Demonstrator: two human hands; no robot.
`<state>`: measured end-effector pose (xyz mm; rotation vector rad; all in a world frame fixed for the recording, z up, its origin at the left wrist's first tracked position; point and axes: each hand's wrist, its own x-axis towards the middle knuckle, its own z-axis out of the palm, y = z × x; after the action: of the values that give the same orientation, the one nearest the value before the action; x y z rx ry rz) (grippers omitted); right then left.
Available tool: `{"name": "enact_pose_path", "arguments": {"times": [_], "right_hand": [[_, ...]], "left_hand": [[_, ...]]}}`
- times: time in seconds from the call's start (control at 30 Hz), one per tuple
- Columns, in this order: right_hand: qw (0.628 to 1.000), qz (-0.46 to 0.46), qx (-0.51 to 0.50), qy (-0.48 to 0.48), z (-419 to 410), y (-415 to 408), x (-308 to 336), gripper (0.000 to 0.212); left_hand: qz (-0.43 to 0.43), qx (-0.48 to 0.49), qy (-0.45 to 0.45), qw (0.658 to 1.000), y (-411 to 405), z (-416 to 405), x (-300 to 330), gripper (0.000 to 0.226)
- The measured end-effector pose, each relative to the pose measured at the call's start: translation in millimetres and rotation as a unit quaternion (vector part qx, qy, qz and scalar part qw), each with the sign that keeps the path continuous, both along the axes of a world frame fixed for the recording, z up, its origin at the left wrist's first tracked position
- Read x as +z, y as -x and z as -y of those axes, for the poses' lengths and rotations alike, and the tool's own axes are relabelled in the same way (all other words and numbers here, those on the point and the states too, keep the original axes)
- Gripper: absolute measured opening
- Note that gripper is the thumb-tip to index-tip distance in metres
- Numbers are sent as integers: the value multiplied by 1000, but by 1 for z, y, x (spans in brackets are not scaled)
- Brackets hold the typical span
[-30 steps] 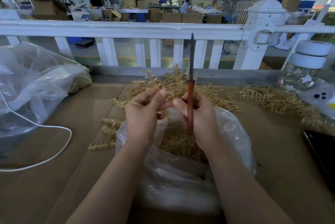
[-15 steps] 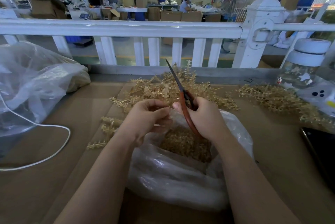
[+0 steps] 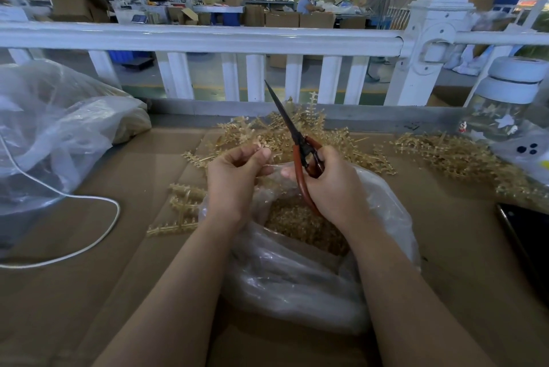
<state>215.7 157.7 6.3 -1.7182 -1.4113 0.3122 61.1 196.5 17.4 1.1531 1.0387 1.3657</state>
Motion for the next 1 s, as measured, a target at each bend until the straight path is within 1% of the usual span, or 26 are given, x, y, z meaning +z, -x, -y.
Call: {"name": "enact_pose_path", "arguments": {"times": [0.1,0.2,0.27,0.43,0.53,0.7,0.83,1.0], "right_hand": [[1000,-15,24,14,1,-1,2,65],[999,-23,31,19,4,-1,4,77],[999,-25,37,13,7,-2,5,81],[997,-30,66,-13,11,-7,4,67],[997,-8,78,-22,12,-9,2,62],[996,36,86,-13,11,-11,-1,62],[994,69,84,-12,11,-13,-3,64],[992,98,83,-17,11,-13,-5,66]], "left_hand": [[23,-13,-2,1000,1,-1,-2,12],[40,-28,6,999,2,-3,-4,19],[56,-43,10,997,3,-3,-5,21],[98,-59,23,993,5,-2,-4,18],[116,-51,18,992,7,0,-1,15],[144,-37,6,989,7,2,3,13],[132,-31,-17,991,5,4,6,10],[89,-35,-48,994,5,7,8,8]]}}
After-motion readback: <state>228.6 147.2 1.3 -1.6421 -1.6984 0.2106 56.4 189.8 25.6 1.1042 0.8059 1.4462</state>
